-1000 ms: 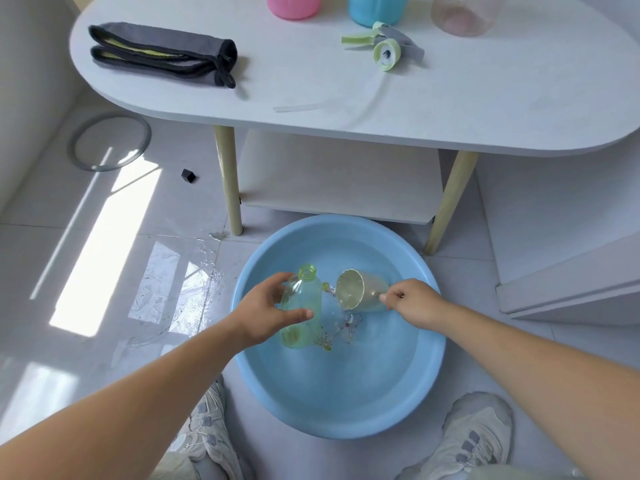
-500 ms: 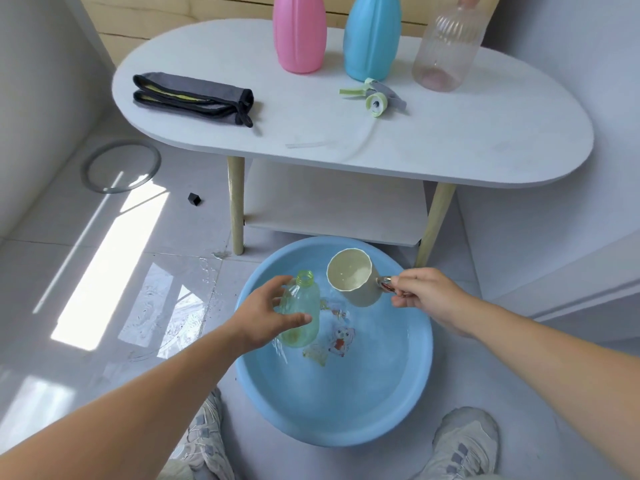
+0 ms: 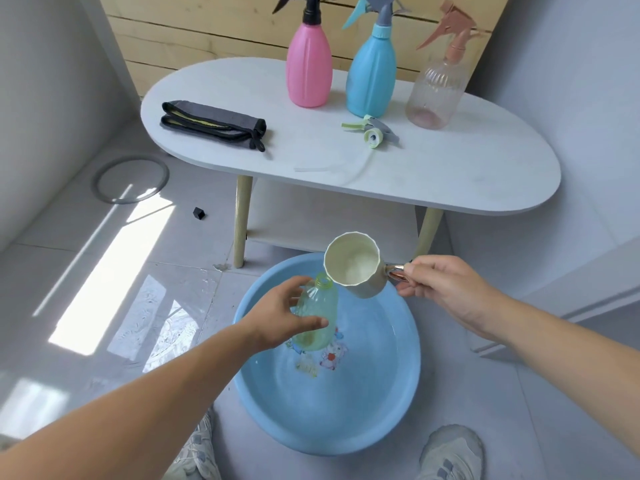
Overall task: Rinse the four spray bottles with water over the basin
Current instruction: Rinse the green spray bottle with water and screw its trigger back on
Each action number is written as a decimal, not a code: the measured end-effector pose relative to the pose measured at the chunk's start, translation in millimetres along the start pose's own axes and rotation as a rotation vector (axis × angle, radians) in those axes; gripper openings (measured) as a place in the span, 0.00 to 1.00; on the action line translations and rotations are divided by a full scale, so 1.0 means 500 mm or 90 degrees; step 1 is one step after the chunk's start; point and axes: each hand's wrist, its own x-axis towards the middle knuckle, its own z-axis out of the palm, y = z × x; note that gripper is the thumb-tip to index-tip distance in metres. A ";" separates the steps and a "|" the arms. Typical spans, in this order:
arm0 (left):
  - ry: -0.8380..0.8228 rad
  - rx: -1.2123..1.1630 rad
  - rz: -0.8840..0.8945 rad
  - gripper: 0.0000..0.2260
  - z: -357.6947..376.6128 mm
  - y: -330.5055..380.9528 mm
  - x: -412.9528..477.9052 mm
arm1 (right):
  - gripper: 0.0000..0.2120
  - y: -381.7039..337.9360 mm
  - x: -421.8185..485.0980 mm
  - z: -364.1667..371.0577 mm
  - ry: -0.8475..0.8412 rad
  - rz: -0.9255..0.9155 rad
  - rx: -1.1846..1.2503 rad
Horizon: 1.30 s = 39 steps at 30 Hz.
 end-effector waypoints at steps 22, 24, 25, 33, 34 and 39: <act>0.023 0.007 0.025 0.29 0.000 -0.003 0.011 | 0.26 -0.024 -0.003 0.007 0.067 -0.072 -0.236; 0.023 0.006 0.024 0.30 0.001 -0.005 0.012 | 0.25 -0.025 -0.003 0.007 0.071 -0.082 -0.251; 0.022 0.007 0.023 0.30 0.001 -0.006 0.013 | 0.25 -0.026 -0.003 0.008 0.075 -0.087 -0.258; 0.017 0.021 0.012 0.35 0.002 -0.014 0.016 | 0.18 -0.020 -0.005 0.004 0.058 -0.095 -0.271; 0.017 0.022 0.011 0.36 0.002 -0.015 0.016 | 0.17 -0.019 -0.004 0.004 0.058 -0.096 -0.274; 0.014 0.018 0.012 0.34 0.003 -0.009 0.013 | 0.16 -0.017 -0.002 0.003 0.065 -0.102 -0.265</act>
